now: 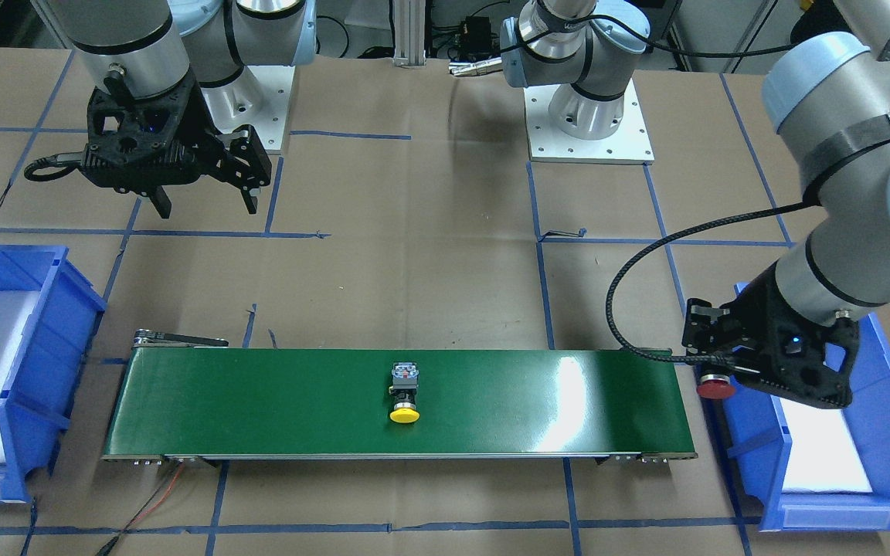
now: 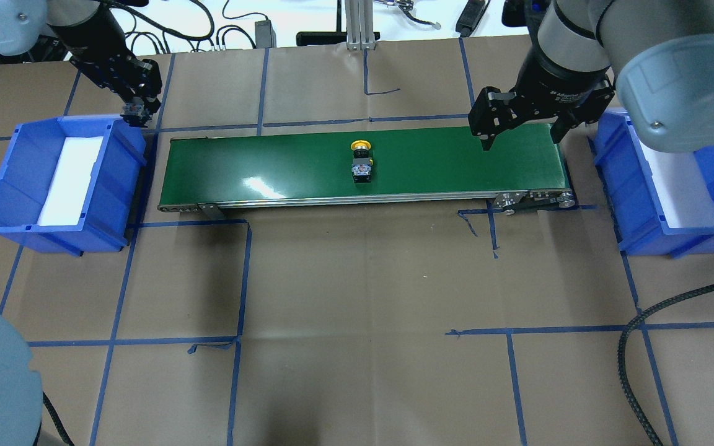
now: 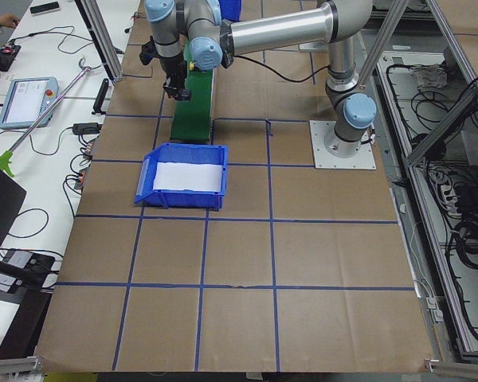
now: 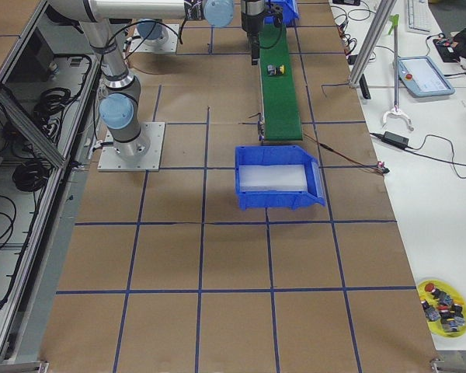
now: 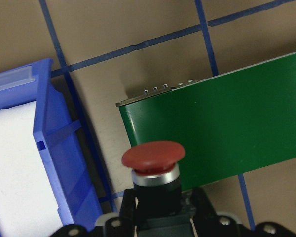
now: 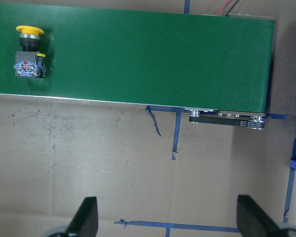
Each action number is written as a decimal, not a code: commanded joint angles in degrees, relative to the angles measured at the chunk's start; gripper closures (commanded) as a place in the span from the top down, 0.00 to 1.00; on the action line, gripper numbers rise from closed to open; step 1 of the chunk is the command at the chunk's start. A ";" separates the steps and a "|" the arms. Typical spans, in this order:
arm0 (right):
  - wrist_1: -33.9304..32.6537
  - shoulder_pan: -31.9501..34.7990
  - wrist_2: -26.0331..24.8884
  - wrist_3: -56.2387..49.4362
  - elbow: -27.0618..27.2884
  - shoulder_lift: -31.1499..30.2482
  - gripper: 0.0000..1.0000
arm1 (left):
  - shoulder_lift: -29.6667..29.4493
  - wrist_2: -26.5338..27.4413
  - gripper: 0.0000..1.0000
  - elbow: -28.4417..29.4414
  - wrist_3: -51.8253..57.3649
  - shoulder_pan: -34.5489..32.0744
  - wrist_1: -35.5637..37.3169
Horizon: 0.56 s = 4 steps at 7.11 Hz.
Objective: Transport two buttons from left to right
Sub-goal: 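Carry the red button onto the conveyor while the right gripper moves toward the yellow button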
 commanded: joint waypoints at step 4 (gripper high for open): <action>0.00 0.09 0.00 0.00 -0.07 0.00 1.00 | -2.28 -0.06 0.08 -11.08 -11.78 -1.55 11.78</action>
